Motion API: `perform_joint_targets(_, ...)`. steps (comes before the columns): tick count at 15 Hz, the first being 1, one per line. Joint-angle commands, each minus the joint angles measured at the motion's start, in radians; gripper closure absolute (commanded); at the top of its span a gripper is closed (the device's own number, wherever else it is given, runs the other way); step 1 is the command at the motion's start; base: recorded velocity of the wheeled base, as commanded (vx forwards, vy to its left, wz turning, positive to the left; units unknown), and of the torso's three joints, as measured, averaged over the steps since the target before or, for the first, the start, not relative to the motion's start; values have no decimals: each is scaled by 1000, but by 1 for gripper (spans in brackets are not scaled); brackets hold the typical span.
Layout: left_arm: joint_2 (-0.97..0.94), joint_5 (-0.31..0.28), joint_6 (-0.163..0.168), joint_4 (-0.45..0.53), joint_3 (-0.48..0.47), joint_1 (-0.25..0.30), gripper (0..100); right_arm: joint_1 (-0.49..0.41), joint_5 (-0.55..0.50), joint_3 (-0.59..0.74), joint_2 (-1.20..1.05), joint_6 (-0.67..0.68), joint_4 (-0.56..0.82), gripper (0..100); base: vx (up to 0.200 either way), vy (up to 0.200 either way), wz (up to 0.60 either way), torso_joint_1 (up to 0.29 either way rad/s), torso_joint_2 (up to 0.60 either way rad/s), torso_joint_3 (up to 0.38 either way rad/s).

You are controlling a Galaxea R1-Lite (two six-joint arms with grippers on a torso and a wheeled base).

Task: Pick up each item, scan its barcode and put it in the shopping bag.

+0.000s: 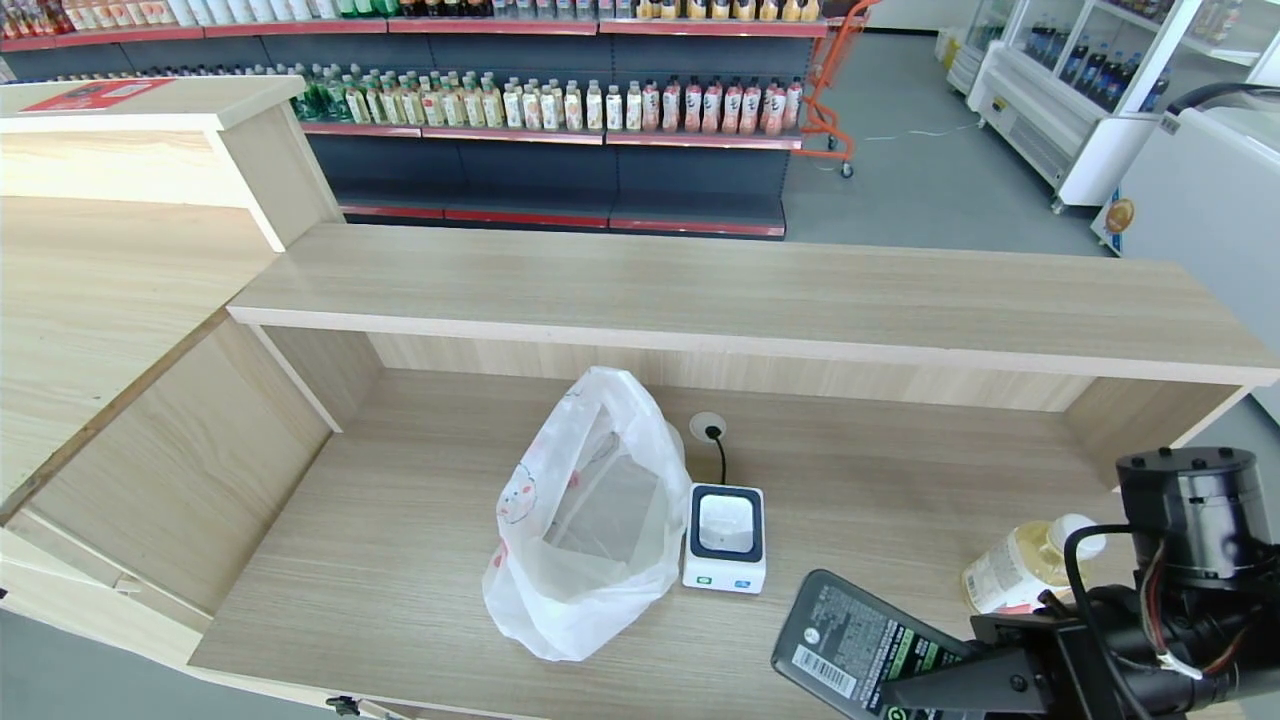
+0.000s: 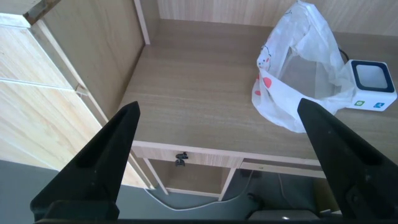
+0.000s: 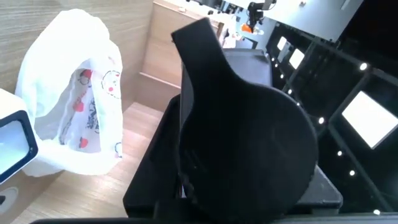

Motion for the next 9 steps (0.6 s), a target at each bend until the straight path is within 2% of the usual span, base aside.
perform_joint_targets(1,0,0,-1,0,0,0,0,2,0,8,-2,0,1,100,0,0,0,0,0,0)
perform_joint_targets(7,0,0,-1,0,0,0,0,4,3,8,-17,6,4,100,0,0,0,0,0,0)
perform_joint_targets(8,0,0,-1,0,0,0,0,0,3,-9,-82,32,14,100,0,0,0,0,0,0)
perform_joint_targets(9,0,0,-1,0,0,0,0,-9,0,-29,-152,152,19,100,0,0,0,0,0,0)
